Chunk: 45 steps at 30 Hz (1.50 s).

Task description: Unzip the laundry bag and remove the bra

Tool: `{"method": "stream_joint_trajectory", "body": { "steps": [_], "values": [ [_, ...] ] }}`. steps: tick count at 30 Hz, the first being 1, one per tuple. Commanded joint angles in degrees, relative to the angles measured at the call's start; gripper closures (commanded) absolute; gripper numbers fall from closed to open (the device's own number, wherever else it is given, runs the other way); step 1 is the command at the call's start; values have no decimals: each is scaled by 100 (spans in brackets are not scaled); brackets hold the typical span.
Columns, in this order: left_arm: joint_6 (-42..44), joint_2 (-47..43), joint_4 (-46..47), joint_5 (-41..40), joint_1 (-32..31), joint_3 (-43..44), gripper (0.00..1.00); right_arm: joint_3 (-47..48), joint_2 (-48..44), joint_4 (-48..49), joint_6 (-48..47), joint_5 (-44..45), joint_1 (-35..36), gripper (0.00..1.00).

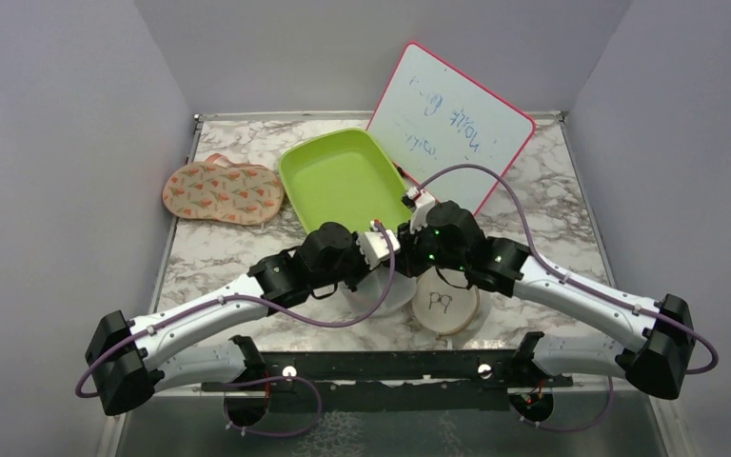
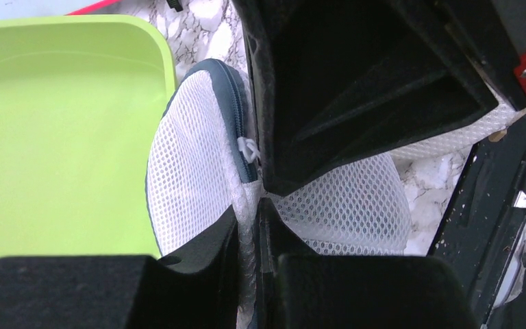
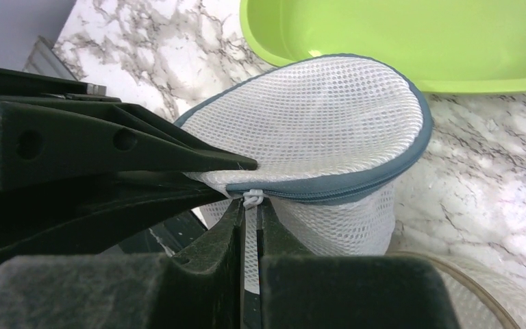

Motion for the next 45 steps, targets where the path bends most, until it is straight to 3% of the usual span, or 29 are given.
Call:
{"method": "stream_joint_trajectory", "body": {
  "steps": [1, 6, 13, 18, 25, 26, 28, 29, 30, 31, 32, 36, 42, 45],
  "values": [
    [-1, 32, -186, 477, -39, 105, 100, 264, -132, -291, -155, 601, -40, 99],
    [117, -84, -210, 478, -24, 48, 100, 220, -158, -530, -594, 699, -41, 99],
    [518, -473, -106, 797, -24, -209, 100, 314, -97, -687, -1496, 32, -236, 99],
    [827, -877, 37, 1026, -25, -490, 100, 396, -192, -988, -2088, -1314, -991, 99],
    [1048, -1030, -25, 1141, -24, -575, 100, 530, 8, -1011, -2170, -2680, -1165, 99],
    [993, -1015, -50, 1107, -30, -542, 96, 517, 6, -941, -2189, -2973, -1166, 99],
    [743, -908, -122, 1083, -25, -366, 67, 508, -33, -820, -2189, -3348, -1165, 99],
    [597, -835, -174, 1186, -24, -246, 59, 514, -54, -775, -2166, -3394, -1165, 99],
    [407, -746, -204, 1332, -24, -106, 41, 521, -65, -753, -2160, -3379, -1164, 99],
    [217, -655, -208, 1526, -31, 6, 13, 548, -60, -761, -2163, -3341, -1159, 99],
    [8, -570, -204, 1726, -32, 102, 2, 596, -40, -795, -2160, -3278, -1160, 99],
    [-990, -186, -104, 1680, -33, 463, 4, 745, -67, -891, -2105, -3108, -1158, 99],
    [-2000, 416, -797, 1217, -33, 1040, 38, 873, -108, -904, -2013, -2942, -1157, 99],
    [-2457, 413, -972, 1164, -33, 1021, 31, 861, -84, -888, -1981, -2919, -1161, 99]
  ]
}}
